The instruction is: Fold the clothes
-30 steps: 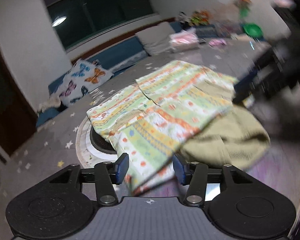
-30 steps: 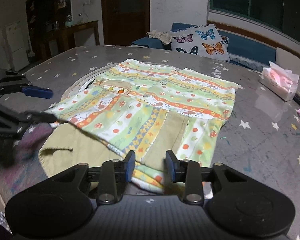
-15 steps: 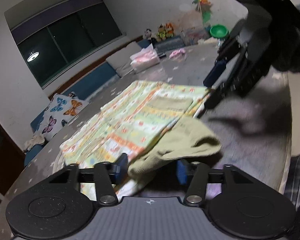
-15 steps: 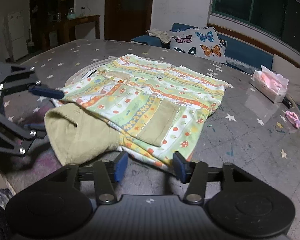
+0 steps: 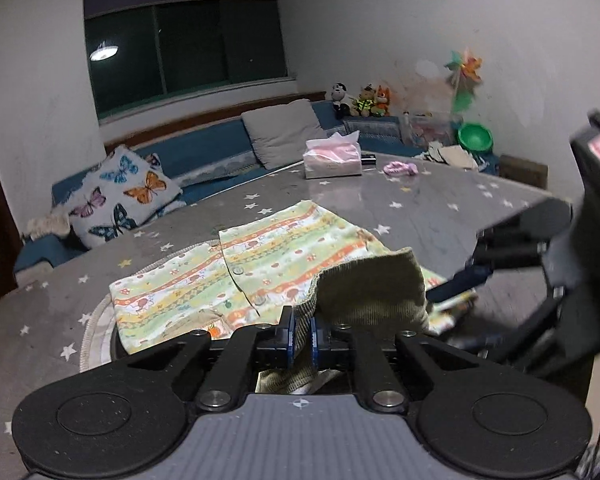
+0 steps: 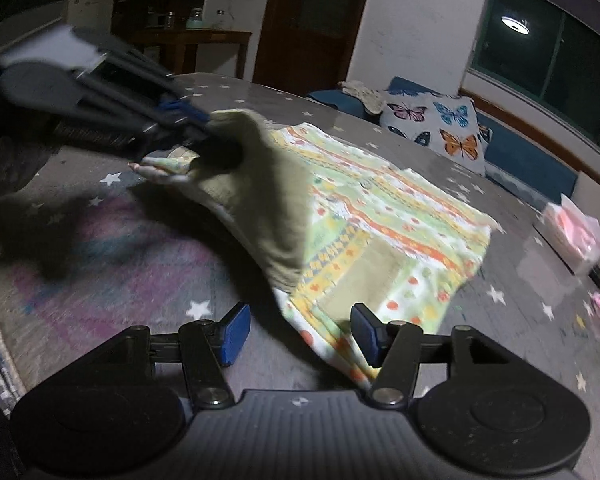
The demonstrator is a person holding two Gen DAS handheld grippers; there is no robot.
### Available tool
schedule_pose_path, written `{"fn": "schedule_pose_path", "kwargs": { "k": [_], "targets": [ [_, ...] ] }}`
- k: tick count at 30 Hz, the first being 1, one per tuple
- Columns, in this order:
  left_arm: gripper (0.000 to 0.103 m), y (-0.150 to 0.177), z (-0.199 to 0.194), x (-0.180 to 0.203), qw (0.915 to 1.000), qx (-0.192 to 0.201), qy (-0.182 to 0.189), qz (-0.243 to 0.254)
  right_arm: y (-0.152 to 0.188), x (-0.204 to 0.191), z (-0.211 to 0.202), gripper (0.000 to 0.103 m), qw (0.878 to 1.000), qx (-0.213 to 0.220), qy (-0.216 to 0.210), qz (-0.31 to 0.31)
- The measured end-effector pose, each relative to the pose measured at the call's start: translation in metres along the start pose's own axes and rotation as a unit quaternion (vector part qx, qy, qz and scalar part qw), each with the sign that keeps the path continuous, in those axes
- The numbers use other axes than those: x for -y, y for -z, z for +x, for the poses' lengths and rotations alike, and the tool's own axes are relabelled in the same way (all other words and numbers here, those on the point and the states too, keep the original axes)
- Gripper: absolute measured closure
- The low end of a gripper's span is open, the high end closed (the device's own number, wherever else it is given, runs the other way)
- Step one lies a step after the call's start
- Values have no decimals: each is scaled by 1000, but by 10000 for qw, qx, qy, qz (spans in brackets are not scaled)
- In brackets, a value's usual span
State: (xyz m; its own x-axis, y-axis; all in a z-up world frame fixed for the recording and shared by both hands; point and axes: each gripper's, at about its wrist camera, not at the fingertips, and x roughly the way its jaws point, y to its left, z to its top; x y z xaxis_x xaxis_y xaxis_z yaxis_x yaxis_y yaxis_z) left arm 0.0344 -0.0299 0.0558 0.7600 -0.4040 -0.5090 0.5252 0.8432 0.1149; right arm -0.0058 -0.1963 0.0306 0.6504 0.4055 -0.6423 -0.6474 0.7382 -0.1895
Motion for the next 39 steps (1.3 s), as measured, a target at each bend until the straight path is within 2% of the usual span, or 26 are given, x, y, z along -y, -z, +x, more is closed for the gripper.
{"fn": "schedule_pose_path", "kwargs": {
  "k": [2,4,6,9,11,12,13,16,24,26,28,31,34,39],
  "targets": [
    [95,-1,4,-3,10000,-37,2,-34,-4,-2,5,47,10000,59,-18,-27],
    [94,-2,7,-6,10000,-74,3,-64,-8,1,10,58,9998,43,-150,90],
    [91,2,5,-8,9999,-114,6,-87,-12,7,15,82,9989,-35,-319,328],
    [90,11,-3,-9,9999,-145,-28,-72,-16,16,19,88,9969,-83,-463,626],
    [83,17,-11,-10,9999,-146,-63,-37,-20,21,18,89,9959,-52,-513,739],
    [71,20,-16,-11,9998,-156,-124,-22,-22,24,17,90,9954,-32,-528,799],
    [64,24,-20,-11,9997,-154,-175,7,-24,27,15,91,9947,-8,-543,868],
    [56,35,-32,-10,9993,-188,-264,182,-28,34,13,92,9930,45,-557,1044],
    [53,60,-24,0,9921,-451,-635,988,-38,37,11,93,9920,147,-495,1151],
    [54,65,-18,-2,9900,-504,-722,1101,-38,37,11,93,9917,170,-468,1189],
    [74,68,-15,-3,9884,-550,-783,1180,-37,38,11,94,9913,201,-429,1231],
    [93,70,-16,-6,9879,-532,-847,1189,-34,35,7,96,9912,271,-377,1241],
    [97,66,-26,-8,9901,-365,-862,1043,-32,31,2,99,9914,347,-339,1217],
    [98,59,-49,1,9926,-179,-852,849,-29,26,-20,99,9914,466,-375,1164]
  ]
}}
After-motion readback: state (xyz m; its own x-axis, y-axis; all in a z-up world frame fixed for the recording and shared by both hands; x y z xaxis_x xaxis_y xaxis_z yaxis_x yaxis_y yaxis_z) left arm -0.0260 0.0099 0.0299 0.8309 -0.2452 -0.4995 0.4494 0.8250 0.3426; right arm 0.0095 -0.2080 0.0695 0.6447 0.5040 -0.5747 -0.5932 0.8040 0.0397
